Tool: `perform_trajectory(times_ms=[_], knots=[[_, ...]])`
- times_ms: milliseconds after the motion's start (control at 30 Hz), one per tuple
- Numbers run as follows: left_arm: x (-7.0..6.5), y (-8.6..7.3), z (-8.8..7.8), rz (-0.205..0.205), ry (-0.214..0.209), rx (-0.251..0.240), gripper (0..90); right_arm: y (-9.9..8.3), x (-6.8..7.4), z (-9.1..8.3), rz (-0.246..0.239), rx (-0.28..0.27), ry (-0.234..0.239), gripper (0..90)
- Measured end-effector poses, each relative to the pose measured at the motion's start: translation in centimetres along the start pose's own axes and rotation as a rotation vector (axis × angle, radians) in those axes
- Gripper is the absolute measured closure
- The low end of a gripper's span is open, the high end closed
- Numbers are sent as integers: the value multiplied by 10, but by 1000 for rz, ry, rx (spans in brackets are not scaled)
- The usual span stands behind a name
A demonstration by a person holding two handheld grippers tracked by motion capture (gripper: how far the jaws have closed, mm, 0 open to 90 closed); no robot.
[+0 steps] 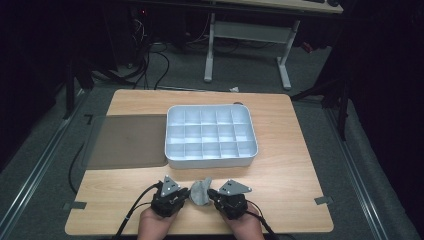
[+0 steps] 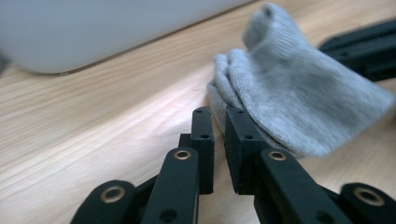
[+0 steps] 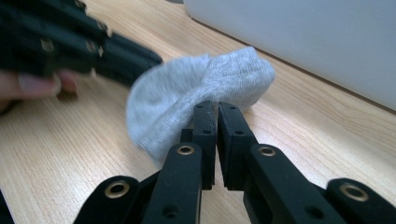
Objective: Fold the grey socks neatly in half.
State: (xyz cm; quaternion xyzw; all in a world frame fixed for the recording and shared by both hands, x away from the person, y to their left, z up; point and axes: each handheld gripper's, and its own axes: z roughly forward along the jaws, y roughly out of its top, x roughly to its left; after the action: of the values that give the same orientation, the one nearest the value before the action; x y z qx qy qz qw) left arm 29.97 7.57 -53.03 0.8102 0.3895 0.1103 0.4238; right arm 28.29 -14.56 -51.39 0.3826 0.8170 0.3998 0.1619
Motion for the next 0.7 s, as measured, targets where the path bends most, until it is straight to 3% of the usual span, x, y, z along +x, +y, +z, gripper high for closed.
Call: perform_trajectory(times_ms=[333,567,700], knots=[[-25,9,9,79,-15,11,813,7,0,-3,-10,10,-22,867],[-30,12,19,71,-43,22,821,12,-2,-8,-7,15,-34,867],[-39,14,25,94,-65,34,841,13,-2,-8,-17,28,-43,868]])
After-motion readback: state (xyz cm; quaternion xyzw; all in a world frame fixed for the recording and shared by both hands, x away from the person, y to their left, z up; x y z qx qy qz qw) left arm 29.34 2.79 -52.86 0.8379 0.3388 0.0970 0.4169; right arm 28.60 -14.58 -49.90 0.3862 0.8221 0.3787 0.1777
